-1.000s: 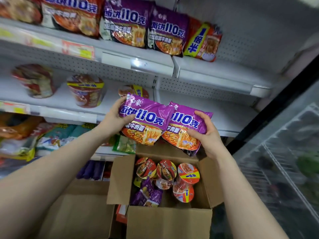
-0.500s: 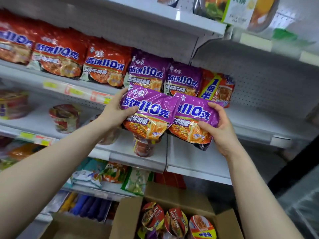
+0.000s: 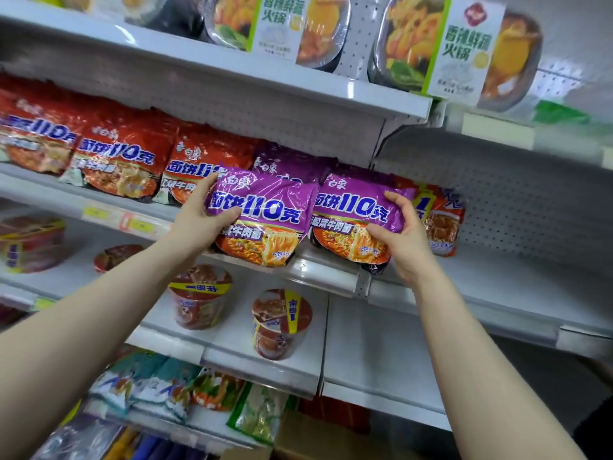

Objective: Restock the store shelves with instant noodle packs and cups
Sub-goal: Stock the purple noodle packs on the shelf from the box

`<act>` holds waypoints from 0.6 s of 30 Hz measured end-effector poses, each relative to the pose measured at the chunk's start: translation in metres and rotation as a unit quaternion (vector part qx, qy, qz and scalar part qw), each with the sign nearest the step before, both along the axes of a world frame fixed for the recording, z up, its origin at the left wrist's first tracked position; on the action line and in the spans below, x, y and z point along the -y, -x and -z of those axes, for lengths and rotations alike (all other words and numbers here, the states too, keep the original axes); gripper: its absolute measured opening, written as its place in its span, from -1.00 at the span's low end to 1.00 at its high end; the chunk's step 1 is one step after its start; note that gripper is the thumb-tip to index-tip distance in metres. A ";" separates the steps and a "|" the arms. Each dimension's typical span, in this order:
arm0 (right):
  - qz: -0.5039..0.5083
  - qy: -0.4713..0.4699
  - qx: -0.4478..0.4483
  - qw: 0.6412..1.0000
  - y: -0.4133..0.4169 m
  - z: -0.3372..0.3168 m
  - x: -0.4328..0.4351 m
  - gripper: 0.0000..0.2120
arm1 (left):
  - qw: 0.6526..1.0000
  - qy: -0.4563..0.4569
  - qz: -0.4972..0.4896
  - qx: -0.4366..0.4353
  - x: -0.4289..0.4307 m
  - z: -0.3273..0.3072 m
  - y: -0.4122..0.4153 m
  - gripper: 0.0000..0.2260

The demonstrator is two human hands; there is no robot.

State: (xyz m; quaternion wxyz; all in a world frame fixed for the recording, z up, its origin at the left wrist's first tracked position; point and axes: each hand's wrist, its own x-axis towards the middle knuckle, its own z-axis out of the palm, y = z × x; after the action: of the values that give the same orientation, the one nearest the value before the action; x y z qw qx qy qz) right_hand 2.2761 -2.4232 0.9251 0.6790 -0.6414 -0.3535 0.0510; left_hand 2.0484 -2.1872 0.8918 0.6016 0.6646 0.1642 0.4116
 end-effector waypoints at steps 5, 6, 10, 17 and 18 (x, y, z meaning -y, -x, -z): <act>0.031 0.057 -0.009 0.998 -0.030 0.001 -0.015 -0.40 | 1.000 -0.016 -0.017 -0.009 -0.010 -0.006 -0.009 -0.41; 0.039 0.070 -0.011 0.997 -0.037 0.003 -0.018 -0.40 | 1.000 -0.014 -0.017 -0.005 -0.011 -0.007 -0.012 -0.41; 0.074 0.116 0.017 0.990 -0.058 0.006 -0.031 -0.43 | 0.999 -0.025 -0.029 -0.015 -0.015 -0.007 -0.026 -0.38; 0.186 0.191 0.106 0.958 -0.069 0.007 -0.053 -0.51 | 0.997 -0.061 -0.036 -0.023 -0.013 -0.011 -0.048 -0.37; 0.209 0.206 0.115 0.949 -0.068 0.006 -0.054 -0.53 | 0.996 -0.068 -0.043 -0.024 -0.013 -0.012 -0.052 -0.37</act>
State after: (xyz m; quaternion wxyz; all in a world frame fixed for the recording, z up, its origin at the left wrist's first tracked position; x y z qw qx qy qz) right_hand 2.3442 -2.3688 0.9187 0.4826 -0.8281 -0.2692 -0.0944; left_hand 2.1003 -2.1747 0.9038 0.5328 0.7060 0.1783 0.4312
